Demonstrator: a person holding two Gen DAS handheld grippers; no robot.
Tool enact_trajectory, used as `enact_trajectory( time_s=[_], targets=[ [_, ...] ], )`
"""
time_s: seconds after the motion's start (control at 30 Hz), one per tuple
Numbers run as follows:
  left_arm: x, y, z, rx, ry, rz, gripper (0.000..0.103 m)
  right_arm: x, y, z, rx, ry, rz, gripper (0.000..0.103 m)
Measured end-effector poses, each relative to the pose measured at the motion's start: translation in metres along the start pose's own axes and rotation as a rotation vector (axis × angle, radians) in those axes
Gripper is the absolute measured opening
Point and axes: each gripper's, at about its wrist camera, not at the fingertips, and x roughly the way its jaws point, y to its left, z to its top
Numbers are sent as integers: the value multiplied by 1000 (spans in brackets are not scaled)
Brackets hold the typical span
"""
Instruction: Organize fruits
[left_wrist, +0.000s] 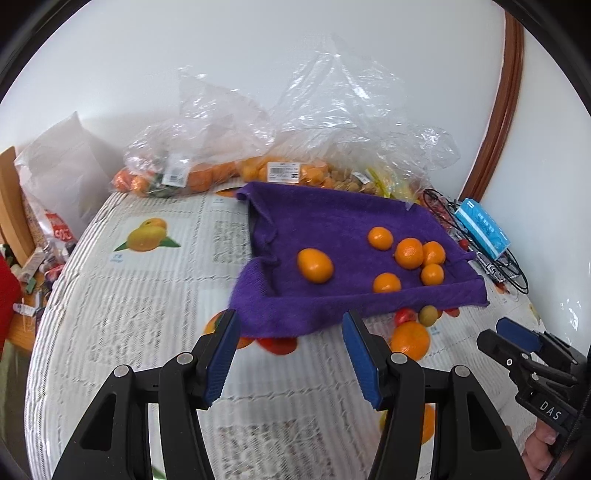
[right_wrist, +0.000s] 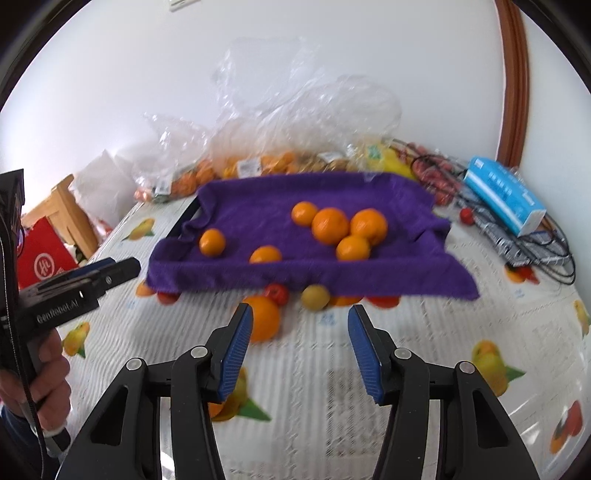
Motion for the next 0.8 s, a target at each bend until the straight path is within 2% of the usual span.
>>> enact_trajectory(
  time_s=[0.27, 0.43, 0.63, 0.8],
  targets=[
    [-10, 22, -14, -61, 7, 4, 55, 3, 15, -25, -3, 50, 47, 44],
    [-11, 21, -19, -58, 8, 13, 55, 8, 24, -33, 29, 85, 144, 44],
    [-14, 30, -24, -65, 14, 40, 55, 17, 46, -43, -21, 96, 181, 48],
    [-15, 41, -27, -81, 25, 49, 55, 32, 59, -50, -52, 140, 172, 49]
  ],
)
